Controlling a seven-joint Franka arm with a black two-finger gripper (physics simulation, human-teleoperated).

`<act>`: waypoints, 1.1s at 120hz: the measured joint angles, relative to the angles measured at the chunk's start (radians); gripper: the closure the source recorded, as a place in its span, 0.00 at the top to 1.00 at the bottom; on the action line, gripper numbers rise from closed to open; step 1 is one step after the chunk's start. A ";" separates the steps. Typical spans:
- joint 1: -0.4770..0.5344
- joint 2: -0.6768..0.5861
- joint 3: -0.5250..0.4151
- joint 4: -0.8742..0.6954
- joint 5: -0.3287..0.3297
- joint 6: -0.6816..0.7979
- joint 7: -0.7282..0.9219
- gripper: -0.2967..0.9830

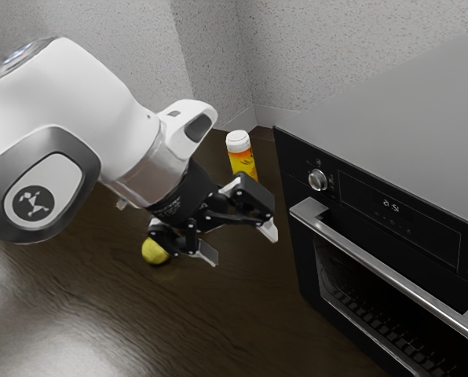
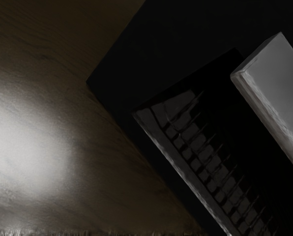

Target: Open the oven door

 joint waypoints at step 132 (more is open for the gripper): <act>-0.191 0.059 0.024 -0.055 -0.028 0.307 -0.599 0.77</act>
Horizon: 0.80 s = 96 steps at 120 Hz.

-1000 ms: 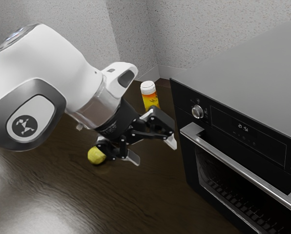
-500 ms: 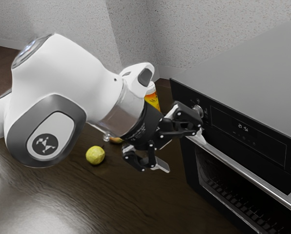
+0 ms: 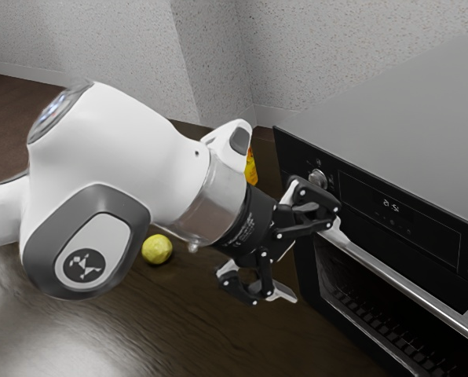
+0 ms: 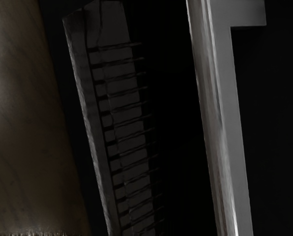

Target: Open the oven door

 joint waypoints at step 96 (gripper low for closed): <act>0.084 0.065 -0.036 0.001 -0.015 0.046 -0.215 0.77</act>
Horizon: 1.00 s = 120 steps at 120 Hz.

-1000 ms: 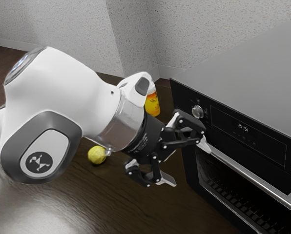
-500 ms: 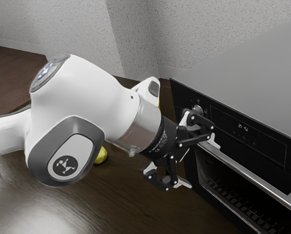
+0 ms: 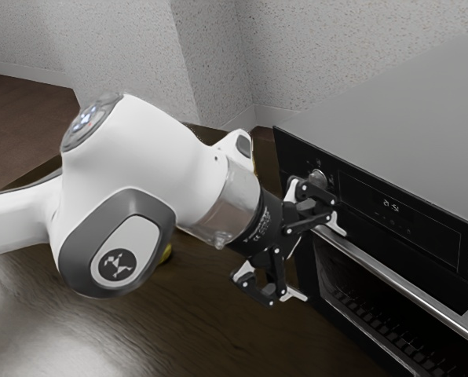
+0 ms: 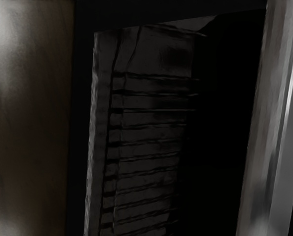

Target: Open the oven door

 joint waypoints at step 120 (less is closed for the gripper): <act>0.609 -0.094 -0.357 0.373 -0.063 -0.718 0.174 0.77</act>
